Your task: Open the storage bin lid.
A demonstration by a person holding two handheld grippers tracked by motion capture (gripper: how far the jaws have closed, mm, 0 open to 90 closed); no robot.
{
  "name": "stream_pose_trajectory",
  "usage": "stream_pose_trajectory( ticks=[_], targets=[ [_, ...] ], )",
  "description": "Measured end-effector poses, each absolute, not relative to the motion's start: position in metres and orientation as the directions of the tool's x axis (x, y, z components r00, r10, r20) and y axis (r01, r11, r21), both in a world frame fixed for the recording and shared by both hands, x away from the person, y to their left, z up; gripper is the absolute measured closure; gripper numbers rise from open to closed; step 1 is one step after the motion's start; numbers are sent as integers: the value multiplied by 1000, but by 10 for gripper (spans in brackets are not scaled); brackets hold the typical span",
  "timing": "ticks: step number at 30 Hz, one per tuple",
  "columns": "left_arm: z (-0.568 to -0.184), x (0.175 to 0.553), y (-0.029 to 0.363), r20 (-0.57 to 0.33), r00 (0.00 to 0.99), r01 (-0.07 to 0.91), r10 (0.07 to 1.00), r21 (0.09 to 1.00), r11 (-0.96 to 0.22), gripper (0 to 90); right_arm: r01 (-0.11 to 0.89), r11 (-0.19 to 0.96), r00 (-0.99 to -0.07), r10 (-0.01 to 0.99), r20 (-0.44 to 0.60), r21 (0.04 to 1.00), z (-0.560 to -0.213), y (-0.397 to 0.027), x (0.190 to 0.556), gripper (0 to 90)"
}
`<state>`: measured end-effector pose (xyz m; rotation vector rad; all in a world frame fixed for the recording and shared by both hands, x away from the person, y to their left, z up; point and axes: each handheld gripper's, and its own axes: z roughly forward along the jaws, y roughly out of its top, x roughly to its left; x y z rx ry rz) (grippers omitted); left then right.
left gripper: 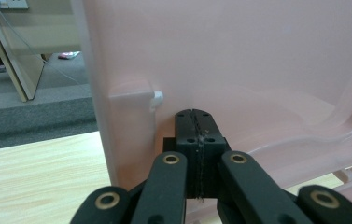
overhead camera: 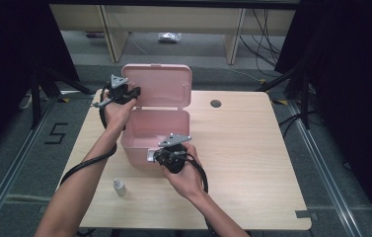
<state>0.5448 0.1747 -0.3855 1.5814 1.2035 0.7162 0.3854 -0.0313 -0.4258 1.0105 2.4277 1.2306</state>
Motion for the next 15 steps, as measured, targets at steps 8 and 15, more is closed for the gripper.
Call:
stream_pose_trajectory(
  ticks=[8, 15],
  targets=[
    [-389, 547, 175, -101, 330, 369, 939, 929, -30, 899, 478, 408, -733, 674, 97, 778, -425, -31, 384, 900],
    [-392, 548, 175, -98, 324, 385, 941, 922, -36, 899, 477, 408, -732, 675, 95, 778, -425, -32, 384, 900]
  ],
)
